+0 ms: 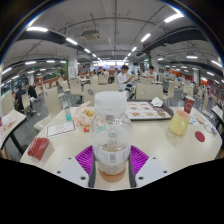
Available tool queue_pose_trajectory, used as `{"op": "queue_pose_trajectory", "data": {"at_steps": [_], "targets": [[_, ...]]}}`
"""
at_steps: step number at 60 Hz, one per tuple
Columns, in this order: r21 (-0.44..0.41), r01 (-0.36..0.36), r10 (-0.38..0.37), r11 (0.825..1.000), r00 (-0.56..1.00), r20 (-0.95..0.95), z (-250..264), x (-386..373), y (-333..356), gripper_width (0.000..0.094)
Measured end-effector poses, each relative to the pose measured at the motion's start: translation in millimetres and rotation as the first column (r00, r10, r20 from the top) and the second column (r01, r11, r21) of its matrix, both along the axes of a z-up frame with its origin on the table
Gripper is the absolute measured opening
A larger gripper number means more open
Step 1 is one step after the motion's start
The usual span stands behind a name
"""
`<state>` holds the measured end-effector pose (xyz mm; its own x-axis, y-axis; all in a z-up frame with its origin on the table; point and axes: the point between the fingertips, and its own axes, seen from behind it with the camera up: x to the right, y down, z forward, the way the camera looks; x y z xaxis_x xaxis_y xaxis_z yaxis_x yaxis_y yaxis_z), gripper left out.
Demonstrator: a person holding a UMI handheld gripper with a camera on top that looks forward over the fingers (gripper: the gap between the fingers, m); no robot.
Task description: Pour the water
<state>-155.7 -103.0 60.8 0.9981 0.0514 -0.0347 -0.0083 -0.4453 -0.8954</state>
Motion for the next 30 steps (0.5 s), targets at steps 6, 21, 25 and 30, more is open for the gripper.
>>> {"op": "queue_pose_trajectory", "data": {"at_steps": [6,21,25,30], "targets": [[-0.010,-0.001,0.001,1.000,0.999,0.033,3,5,0,0.0430],[0.042,-0.031,0.040,0.999,0.970,-0.241,86,20,31,0.0431],[0.067,-0.020,0.045,0.998,0.916,-0.399,120,33,47,0.0431],[0.073,0.020,0.027,0.997,0.803,-0.595,152,55,70,0.0430]]}}
